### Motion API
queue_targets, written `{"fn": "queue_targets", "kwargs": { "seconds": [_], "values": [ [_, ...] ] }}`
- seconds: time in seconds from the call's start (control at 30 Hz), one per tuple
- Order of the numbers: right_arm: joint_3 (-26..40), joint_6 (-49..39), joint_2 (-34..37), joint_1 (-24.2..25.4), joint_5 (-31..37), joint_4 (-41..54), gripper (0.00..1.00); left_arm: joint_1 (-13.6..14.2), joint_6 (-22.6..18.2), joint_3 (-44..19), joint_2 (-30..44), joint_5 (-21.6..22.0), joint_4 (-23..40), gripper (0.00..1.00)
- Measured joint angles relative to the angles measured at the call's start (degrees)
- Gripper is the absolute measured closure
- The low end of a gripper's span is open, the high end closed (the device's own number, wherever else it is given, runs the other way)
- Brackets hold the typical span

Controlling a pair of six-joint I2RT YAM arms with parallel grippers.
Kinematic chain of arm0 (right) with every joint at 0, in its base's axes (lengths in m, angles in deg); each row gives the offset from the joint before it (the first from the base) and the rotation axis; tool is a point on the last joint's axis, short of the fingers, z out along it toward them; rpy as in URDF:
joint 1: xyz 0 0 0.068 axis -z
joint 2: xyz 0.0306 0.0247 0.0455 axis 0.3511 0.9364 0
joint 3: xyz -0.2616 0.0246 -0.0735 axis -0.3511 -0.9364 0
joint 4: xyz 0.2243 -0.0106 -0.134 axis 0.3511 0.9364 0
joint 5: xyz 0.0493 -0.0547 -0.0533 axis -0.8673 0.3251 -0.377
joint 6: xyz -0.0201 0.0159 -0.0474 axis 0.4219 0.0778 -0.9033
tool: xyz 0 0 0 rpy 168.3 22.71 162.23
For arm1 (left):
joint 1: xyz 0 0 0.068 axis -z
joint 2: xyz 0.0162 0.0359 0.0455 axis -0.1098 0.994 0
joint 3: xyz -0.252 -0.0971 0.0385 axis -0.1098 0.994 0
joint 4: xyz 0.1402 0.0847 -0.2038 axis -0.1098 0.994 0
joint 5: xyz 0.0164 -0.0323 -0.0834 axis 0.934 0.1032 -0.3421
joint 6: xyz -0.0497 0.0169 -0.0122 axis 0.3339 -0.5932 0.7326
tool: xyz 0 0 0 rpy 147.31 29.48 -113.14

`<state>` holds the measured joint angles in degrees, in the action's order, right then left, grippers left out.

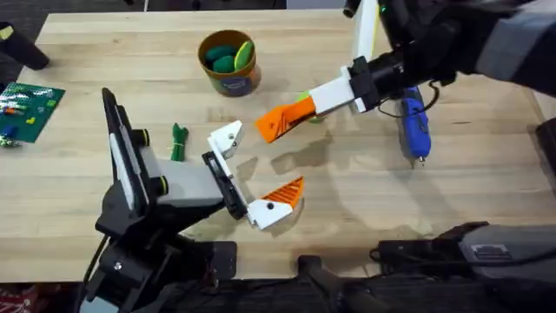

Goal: Pick up the gripper from the table and insert it into the empty holder that is missing its gripper. Then pick up a screw, insert it into the mounting hole, and use the screwdriver to tighten it. Finally, clean up the table by picking up the vegetable and placing it into the bucket.

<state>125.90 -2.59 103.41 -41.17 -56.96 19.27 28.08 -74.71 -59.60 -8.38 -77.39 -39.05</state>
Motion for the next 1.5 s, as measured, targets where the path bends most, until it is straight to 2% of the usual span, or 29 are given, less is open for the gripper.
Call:
{"fn": "queue_targets", "kwargs": {
  "seconds": [0.23,0.4,0.87,1.2,1.5],
  "values": [
    [-2.4,-7.0,5.1,-0.2,-11.3,-0.1,0.979,0.0,-0.4,0.0,0.0,-0.6,0.0,0.017],
    [-2.7,-9.3,9.2,-1.8,-14.6,-0.2,0.980,0.0,-0.5,0.0,0.0,-0.7,0.0,0.017],
    [-2.7,-9.5,16.9,-3.1,-17.6,-2.8,0.980,0.0,-0.5,0.0,0.0,-0.8,0.0,0.017],
    [-2.9,-1.4,17.1,-3.1,-17.6,-11.3,0.980,0.0,-0.5,0.0,0.0,-0.8,0.0,0.017],
    [-2.9,4.1,17.1,-3.1,-17.5,-13.6,0.980,0.0,-0.5,0.0,0.0,-0.8,0.0,0.017]
  ]
}}
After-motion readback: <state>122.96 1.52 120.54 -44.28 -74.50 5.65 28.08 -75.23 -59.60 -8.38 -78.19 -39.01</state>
